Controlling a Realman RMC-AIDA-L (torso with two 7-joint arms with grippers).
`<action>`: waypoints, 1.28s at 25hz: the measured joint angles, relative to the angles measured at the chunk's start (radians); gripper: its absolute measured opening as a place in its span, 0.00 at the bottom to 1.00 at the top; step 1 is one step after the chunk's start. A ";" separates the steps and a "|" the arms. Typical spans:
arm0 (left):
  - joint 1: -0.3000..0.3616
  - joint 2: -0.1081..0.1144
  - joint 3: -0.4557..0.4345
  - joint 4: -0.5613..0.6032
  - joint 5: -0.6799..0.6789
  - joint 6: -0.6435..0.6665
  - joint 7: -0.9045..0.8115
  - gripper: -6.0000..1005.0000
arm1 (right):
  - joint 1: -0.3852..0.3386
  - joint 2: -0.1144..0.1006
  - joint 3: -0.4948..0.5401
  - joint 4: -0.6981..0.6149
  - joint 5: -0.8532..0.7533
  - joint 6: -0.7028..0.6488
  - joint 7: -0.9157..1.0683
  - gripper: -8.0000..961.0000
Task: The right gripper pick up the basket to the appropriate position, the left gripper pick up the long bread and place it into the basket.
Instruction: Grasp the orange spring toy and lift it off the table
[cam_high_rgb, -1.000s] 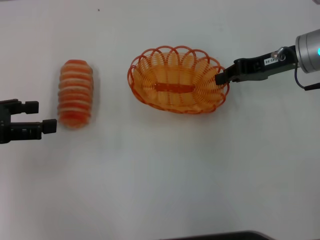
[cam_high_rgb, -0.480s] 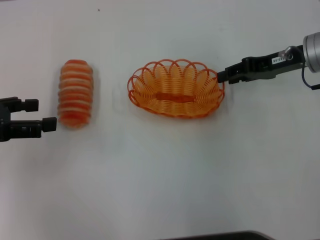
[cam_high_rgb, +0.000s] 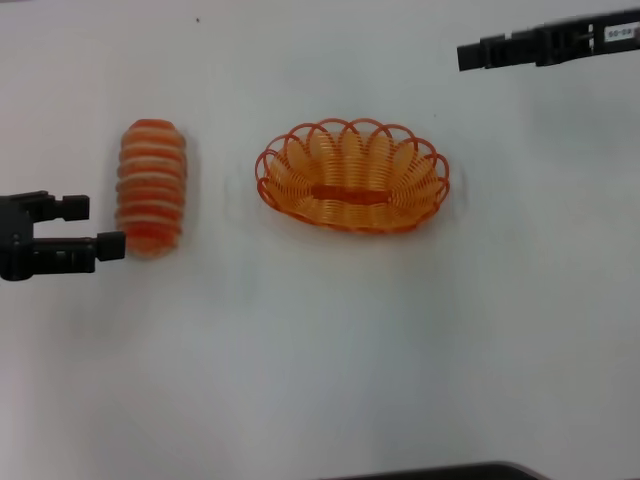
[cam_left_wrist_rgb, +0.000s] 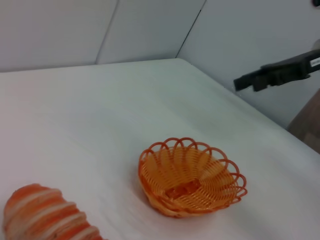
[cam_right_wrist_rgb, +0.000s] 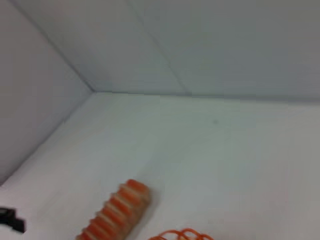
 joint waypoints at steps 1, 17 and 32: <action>-0.002 -0.003 0.000 0.000 0.000 0.000 -0.001 0.90 | -0.017 0.010 -0.001 -0.047 0.028 -0.032 -0.045 0.55; -0.061 -0.019 0.014 0.005 0.017 -0.109 -0.166 0.90 | -0.090 -0.045 -0.064 -0.092 0.082 -0.300 -0.264 0.87; -0.160 -0.090 0.461 0.128 0.388 -0.615 -0.850 0.90 | -0.076 -0.036 -0.069 -0.012 0.057 -0.203 -0.308 0.87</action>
